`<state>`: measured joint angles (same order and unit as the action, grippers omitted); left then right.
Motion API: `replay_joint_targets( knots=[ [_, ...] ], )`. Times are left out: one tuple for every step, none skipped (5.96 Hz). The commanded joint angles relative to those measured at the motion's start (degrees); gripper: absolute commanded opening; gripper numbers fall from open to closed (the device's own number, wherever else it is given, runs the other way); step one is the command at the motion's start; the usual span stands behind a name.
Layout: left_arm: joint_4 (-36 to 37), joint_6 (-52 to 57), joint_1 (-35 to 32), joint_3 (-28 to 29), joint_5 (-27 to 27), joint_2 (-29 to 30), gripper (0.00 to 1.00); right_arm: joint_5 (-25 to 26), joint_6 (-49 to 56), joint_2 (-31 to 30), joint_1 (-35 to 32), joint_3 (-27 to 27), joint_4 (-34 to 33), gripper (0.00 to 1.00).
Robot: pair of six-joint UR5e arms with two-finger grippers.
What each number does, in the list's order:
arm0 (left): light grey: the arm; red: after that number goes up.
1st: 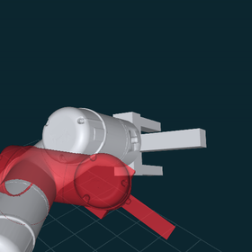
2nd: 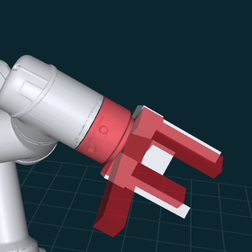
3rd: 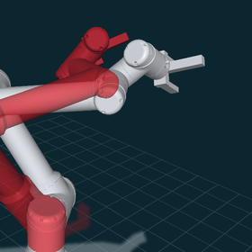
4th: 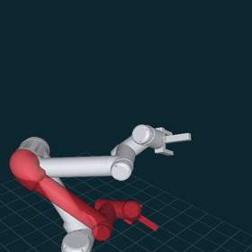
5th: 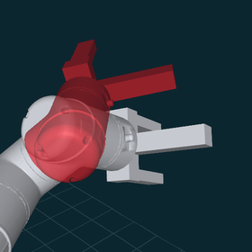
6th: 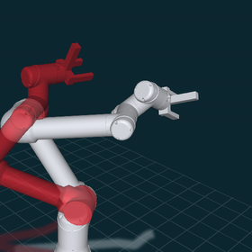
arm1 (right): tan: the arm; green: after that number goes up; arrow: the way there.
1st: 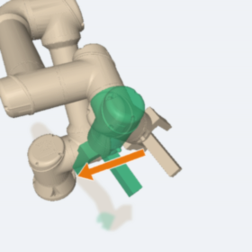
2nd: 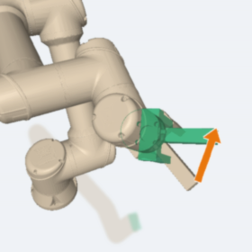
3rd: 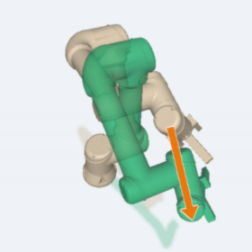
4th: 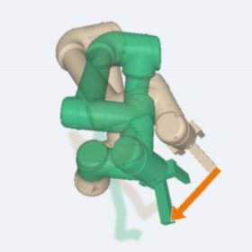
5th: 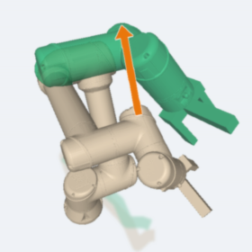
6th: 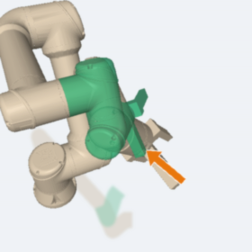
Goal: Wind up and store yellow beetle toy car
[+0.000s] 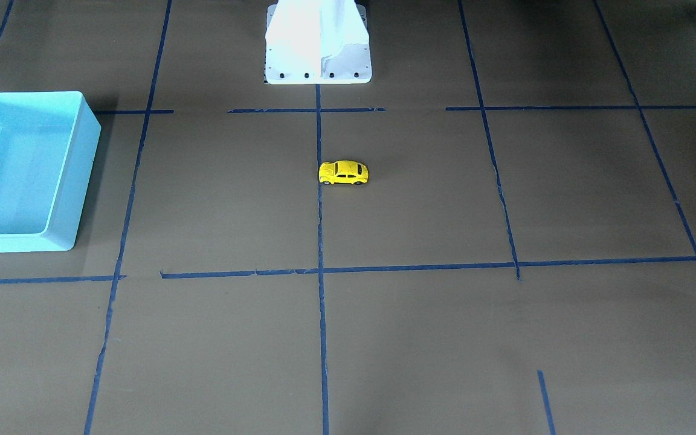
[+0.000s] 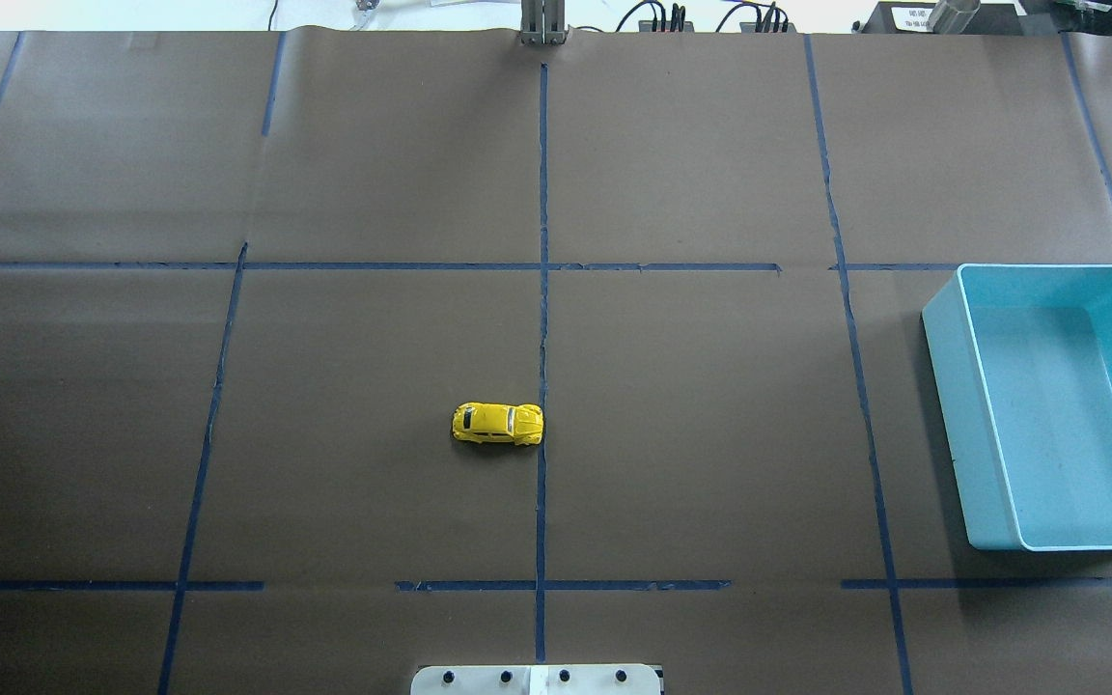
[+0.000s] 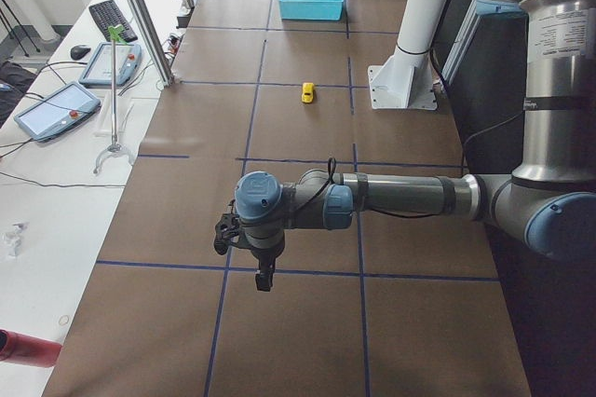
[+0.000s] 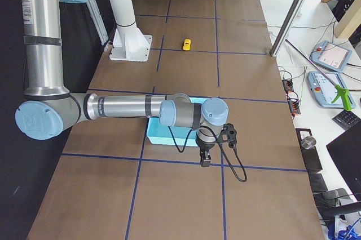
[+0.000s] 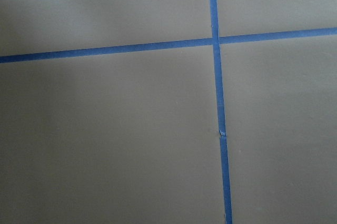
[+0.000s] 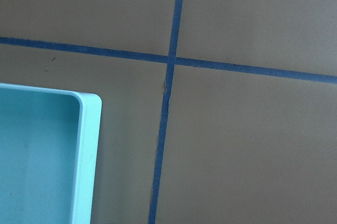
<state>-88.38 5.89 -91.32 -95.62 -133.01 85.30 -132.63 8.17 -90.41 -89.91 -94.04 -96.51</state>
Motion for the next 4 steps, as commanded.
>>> replay_joint_targets(
  knots=[
    [0.0, 0.2, 0.0, 0.2, -0.3, 0.2, 1.00, 0.1, 0.1, 0.0, 0.0, 0.0, 0.1, 1.00],
    [0.1, 0.0, 0.1, 0.3, -0.3, 0.3, 1.00, 0.2, 0.1, -0.2, 0.0, 0.3, 0.1, 1.00],
    [0.1, -0.1, 0.2, 0.3, 0.0, 0.5, 1.00, 0.2, 0.1, -0.2, 0.0, 0.3, 0.1, 1.00],
    [0.5, -0.1, 0.3, 0.1, 0.1, 0.4, 1.00, 0.4, 0.1, -0.4, 0.0, 0.3, 0.1, 1.00]
  ],
)
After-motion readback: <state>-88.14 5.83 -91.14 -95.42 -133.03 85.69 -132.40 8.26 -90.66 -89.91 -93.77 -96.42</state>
